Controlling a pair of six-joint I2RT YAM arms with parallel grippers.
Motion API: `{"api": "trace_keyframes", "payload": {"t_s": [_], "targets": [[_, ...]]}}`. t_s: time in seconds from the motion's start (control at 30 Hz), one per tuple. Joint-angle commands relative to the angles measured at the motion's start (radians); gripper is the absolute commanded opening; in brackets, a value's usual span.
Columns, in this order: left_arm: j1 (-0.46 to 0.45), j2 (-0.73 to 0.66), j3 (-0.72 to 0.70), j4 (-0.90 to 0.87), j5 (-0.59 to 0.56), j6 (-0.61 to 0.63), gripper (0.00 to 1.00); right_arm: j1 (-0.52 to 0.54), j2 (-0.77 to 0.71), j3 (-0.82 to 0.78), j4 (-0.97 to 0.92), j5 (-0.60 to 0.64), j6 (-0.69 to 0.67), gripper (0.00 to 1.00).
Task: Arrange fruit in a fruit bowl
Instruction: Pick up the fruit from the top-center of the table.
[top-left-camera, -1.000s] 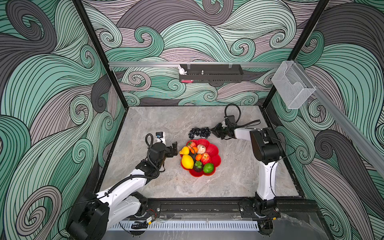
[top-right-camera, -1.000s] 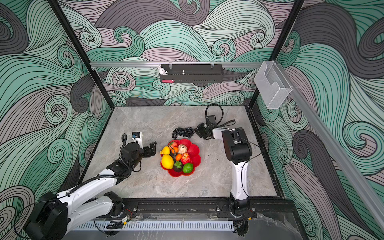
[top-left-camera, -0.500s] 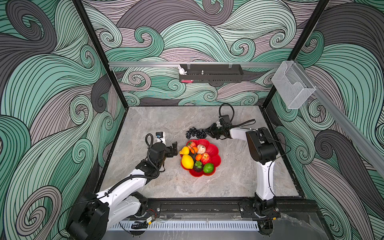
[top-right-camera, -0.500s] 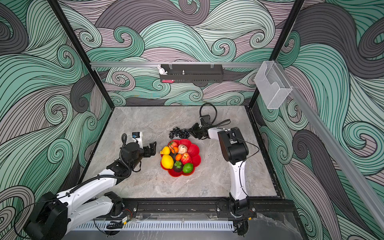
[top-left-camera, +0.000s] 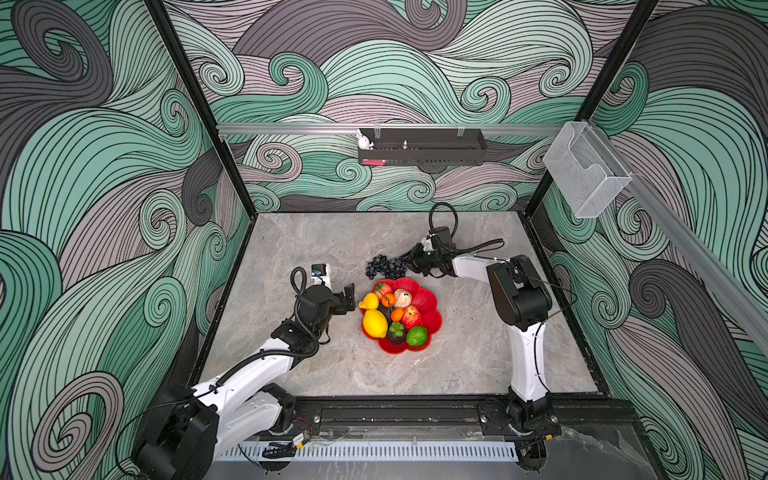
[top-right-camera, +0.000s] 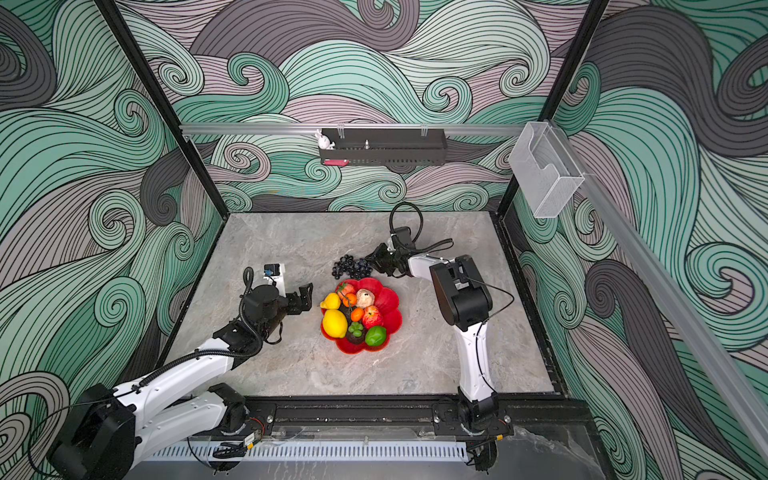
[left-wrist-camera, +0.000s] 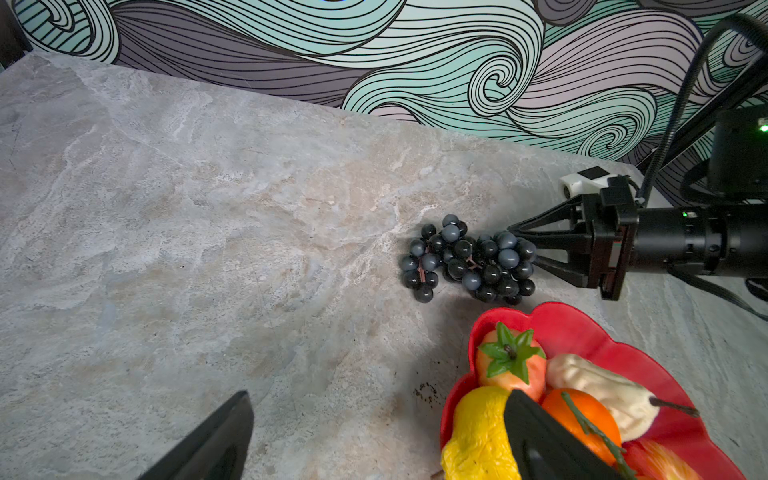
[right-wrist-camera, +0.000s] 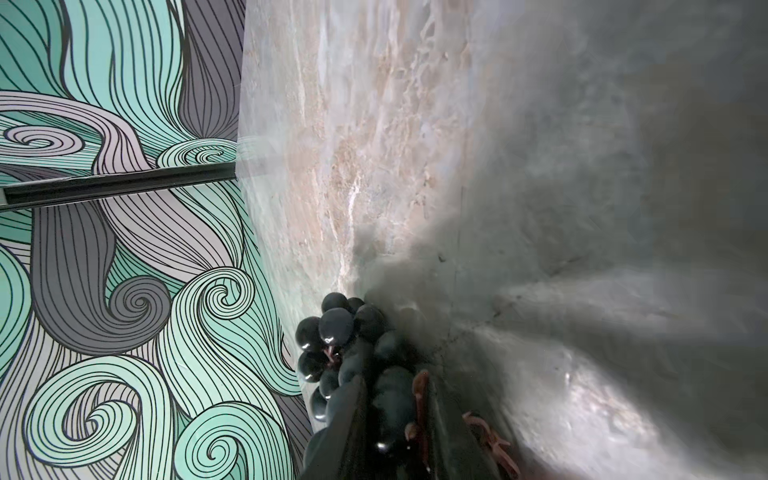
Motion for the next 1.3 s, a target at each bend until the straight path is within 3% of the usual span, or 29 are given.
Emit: {"api": "trace_keyframes", "payload": {"t_s": [0.0,0.5,0.73,1.27], "targets": [[0.007,-0.012,0.011,0.017,-0.012,0.005,0.96,0.0,0.036,0.029,-0.003,-0.005,-0.012,0.23],[0.008,-0.009,0.013,0.017,-0.012,0.007,0.96,-0.004,0.121,0.107,-0.038,-0.008,-0.026,0.09],[0.008,-0.006,0.016,0.016,-0.011,0.007,0.96,-0.004,0.044,0.064,0.034,-0.001,-0.055,0.0],[0.008,-0.007,0.014,0.016,-0.011,0.007,0.96,0.046,-0.104,-0.002,-0.018,0.039,-0.234,0.0]]}}
